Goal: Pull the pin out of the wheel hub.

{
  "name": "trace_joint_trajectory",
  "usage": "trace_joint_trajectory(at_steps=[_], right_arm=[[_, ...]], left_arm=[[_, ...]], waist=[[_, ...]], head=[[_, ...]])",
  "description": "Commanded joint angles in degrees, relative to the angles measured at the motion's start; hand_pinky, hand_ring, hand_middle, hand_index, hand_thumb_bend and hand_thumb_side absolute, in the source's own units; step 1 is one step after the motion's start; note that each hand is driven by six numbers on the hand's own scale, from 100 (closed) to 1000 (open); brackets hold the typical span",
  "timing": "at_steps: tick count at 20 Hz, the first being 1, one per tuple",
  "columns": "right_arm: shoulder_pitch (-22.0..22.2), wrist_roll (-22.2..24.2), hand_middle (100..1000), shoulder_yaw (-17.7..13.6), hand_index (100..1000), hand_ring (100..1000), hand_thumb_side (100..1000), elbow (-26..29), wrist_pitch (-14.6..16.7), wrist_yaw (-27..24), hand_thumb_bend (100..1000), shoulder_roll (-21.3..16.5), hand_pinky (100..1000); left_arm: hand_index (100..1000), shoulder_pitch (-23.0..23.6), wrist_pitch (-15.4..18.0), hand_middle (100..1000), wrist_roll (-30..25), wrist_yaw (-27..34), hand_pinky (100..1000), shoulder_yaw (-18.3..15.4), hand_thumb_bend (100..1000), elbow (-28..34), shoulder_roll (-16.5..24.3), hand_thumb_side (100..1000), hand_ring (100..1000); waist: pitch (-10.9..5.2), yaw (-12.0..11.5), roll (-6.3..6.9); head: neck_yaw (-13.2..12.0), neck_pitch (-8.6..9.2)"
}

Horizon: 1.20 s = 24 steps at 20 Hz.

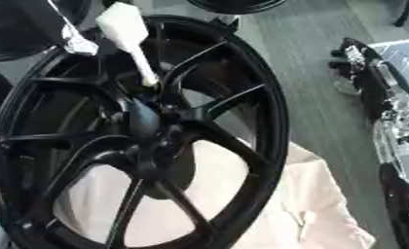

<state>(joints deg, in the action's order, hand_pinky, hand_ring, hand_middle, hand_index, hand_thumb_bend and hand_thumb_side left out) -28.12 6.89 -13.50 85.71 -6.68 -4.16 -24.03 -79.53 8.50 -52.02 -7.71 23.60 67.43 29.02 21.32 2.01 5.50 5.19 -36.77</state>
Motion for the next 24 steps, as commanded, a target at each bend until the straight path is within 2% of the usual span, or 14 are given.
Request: trace_joint_trajectory(at_steps=[1, 6, 10, 15, 20, 22, 24], right_arm=[[-0.03, -0.17, 807, -0.52, 949, 833, 777, 0.57, 0.03, 0.10, 100, -1.97, 963], [1.19, -0.73, 807, -1.19, 950, 833, 776, 0.28, 0.01, 0.00, 100, -2.62, 963], [2.18, -1.87, 808, -2.38, 951, 834, 773, 0.32, -0.13, -0.46, 100, -3.67, 964], [3.03, -3.33, 809, -3.68, 951, 834, 774, 0.45, -0.37, -1.04, 100, -4.69, 965], [3.18, -4.60, 809, -4.71, 952, 834, 772, 0.79, -0.39, -1.81, 100, -4.96, 966], [3.22, -4.82, 809, -4.83, 951, 833, 773, 0.84, -0.42, -1.99, 100, -4.92, 966], [3.22, -4.84, 809, -4.84, 952, 833, 775, 0.84, -0.38, -2.05, 100, -4.81, 966]], left_arm=[[393, -1.73, -1.12, 492, 0.06, 2.31, 730, -2.76, 104, 2.36, 3.42, 100, 654], [390, -0.01, -3.31, 489, 0.06, 6.15, 728, -6.93, 132, 5.31, 8.91, 100, 652], [391, 6.04, -4.70, 487, 0.34, 8.35, 728, -12.95, 141, 7.10, 17.70, 100, 652], [392, 20.36, -6.11, 485, 5.74, 11.72, 726, -20.87, 103, 6.81, 28.84, 100, 653], [410, 33.05, -7.07, 488, 12.05, 11.02, 727, -26.80, 106, 1.94, 34.36, 100, 657], [500, 36.80, -7.33, 555, 14.19, 10.16, 746, -28.25, 143, -0.72, 34.85, 100, 695], [708, 39.83, -7.34, 715, 15.11, 9.64, 823, -28.88, 228, -2.98, 34.90, 100, 799]], waist=[[-2.34, -0.48, -0.23], [-3.48, -2.18, -0.07], [-4.50, -3.99, 0.51], [-5.11, -5.57, 0.94], [-5.13, -5.83, 0.67], [-5.03, -5.88, 0.46], [-4.88, -5.87, 0.22]], head=[[0.21, -0.68], [0.74, -1.41], [1.67, -1.98], [2.56, -2.30], [3.21, -1.47], [3.29, -1.05], [3.22, -0.82]])
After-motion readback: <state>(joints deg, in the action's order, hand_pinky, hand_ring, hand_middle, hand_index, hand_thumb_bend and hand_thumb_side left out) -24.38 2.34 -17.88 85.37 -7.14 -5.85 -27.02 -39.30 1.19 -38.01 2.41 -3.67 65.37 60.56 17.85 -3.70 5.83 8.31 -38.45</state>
